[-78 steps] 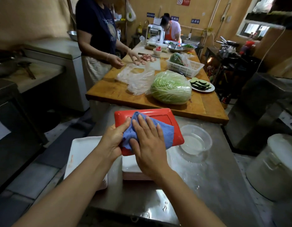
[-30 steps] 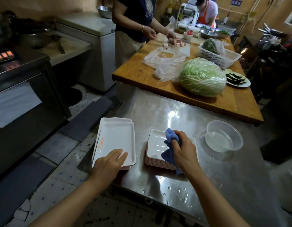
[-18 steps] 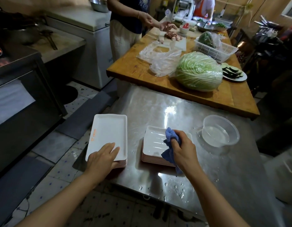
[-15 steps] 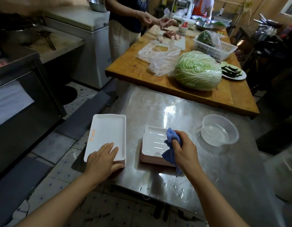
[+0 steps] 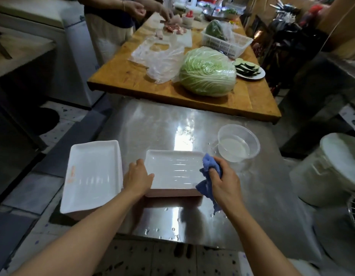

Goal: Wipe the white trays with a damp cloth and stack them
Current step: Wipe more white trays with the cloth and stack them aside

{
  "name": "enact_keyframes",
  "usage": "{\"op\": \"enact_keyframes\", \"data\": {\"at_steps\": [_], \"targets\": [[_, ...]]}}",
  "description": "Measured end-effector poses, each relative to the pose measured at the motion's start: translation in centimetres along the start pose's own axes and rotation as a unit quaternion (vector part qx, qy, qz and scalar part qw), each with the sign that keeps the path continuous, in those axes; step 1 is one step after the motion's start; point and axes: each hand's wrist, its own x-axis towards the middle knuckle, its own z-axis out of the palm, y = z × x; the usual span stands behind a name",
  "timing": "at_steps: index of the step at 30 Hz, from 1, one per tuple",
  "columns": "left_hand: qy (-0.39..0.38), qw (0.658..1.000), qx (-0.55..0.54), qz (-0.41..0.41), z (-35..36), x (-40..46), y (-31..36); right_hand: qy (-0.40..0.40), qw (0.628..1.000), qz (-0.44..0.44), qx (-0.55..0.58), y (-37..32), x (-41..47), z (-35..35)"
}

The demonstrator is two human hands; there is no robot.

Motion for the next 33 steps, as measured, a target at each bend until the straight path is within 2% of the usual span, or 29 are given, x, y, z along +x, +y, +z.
{"op": "enact_keyframes", "data": {"at_steps": [7, 13, 20, 26, 33], "targets": [[0.025, 0.999, -0.021, 0.024, -0.1, 0.8, -0.4, 0.032, 0.999, 0.020, 0.012, 0.7, 0.0, -1.2], [-0.027, 0.976, -0.216, -0.016, -1.0, 0.4, -0.4, 0.066, 0.997, 0.043, 0.017, 1.1, -0.3, -1.3], [-0.054, 0.938, -0.341, -0.044, -1.8, 0.9, 0.2, 0.106, 0.993, 0.041, 0.021, 1.1, -1.2, -2.2], [-0.035, 0.894, -0.448, -0.005, -3.0, 1.1, 5.8, 0.130, 0.991, 0.030, 0.018, 1.6, 0.3, -4.3], [-0.001, 0.913, -0.404, 0.049, -2.3, 1.8, 14.9, 0.134, 0.990, 0.027, 0.025, 3.0, 3.2, -8.8]]}}
